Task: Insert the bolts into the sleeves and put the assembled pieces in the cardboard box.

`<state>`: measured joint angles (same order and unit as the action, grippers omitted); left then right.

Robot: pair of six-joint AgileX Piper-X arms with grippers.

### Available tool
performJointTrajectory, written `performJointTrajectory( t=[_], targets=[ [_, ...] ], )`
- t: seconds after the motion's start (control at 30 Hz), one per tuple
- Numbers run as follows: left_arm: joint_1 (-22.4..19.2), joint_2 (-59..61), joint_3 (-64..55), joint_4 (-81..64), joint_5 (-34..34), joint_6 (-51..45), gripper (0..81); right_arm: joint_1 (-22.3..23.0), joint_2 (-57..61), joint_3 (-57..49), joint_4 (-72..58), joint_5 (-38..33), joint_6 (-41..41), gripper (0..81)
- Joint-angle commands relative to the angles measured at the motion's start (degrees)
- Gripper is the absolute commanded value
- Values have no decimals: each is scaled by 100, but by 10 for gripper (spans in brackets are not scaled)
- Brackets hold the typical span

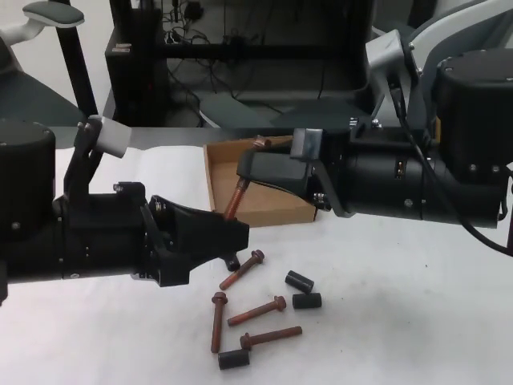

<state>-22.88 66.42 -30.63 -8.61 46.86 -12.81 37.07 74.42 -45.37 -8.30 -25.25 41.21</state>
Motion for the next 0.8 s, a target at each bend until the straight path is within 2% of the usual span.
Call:
performJointTrajectory(
  t=[0.0, 0.17, 0.4, 0.77],
  targets=[
    [5, -51, -61, -102, 120, 38, 17, -12, -12, -38, -14, 92, -18, 6],
    [-15, -51, -61, -103, 247, 14, 17, -25, -12, -38, -14, 245, -18, 6],
    [-181, -51, -61, 139, 81, 180, 17, -107, -12, -49, -14, 186, 48, 6],
    [-169, -51, -61, 191, -231, 426, 17, -112, -12, -48, -14, 1, 48, 6]
  ],
)
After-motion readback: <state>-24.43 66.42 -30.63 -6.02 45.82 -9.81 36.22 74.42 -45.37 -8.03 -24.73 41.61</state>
